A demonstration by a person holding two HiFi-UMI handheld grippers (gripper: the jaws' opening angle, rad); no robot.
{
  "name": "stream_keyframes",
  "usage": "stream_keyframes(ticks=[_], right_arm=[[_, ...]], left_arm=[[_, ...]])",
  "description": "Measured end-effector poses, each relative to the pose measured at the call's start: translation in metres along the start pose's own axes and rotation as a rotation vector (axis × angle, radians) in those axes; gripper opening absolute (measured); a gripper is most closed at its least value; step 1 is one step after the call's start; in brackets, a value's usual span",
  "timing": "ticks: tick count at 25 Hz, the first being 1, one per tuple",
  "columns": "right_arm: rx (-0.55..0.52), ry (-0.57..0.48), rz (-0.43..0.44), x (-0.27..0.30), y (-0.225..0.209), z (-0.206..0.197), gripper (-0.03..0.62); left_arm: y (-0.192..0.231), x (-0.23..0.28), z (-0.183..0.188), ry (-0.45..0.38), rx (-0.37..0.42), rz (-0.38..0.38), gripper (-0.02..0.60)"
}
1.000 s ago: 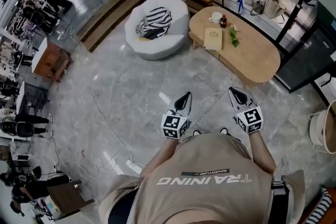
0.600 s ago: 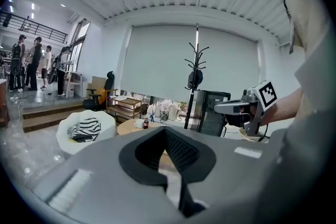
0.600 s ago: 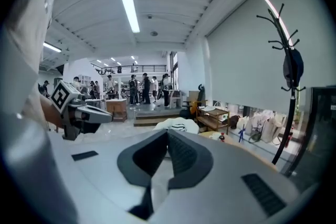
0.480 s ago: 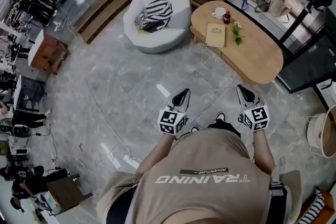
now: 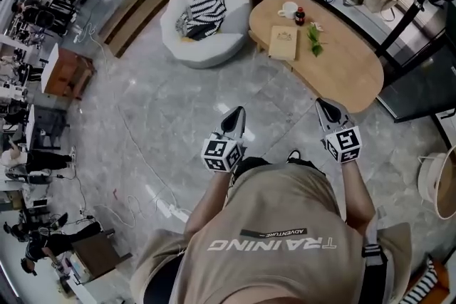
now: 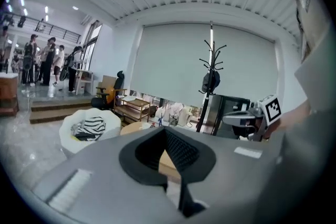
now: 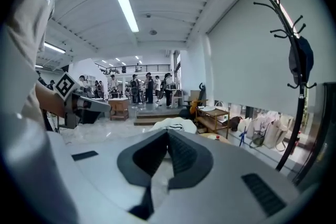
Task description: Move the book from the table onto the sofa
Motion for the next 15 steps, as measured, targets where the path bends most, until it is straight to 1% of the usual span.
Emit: stream_keyframes(ticks=[2,3,6,8,12,15], right_arm=[[-0.003,0.008,-0.003,0.001,-0.012,-0.006,0.005],[-0.001,0.008,-0.013,0.001,-0.018,-0.007,0.005],[0.024,0.005,-0.031,0.001,-0.031,-0.010,0.005],[0.035,0.021,-0.034,0.004,-0.038,-0.017,0.005],[0.061,0.038,-0.043,0.016,-0.043,-0.028,0.005],[0.039,0.071,-0.045,0.026,-0.042,-0.035,0.005]], left_arm=[[-0.001,0.011,0.000,-0.004,-0.060,0.003,-0.011],[0.000,0.015,0.000,-0.001,-0.065,0.014,-0.011],[0.003,0.021,0.001,0.019,-0.044,0.042,-0.011],[0.002,0.027,0.003,0.026,-0.030,0.038,-0.011],[0.007,0.044,0.002,0.056,-0.012,-0.027,-0.011],[0.017,0.055,-0.007,0.080,0.019,-0.037,-0.011]])
Point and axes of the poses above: the fingertips, and each gripper's own axes: x forward along the fingers, y to its left, z out of its top, the point moved 1 cm from there along -x, backward along the fingers, and after that the axes turned 1 degree about -x, right-handed, at the moved point
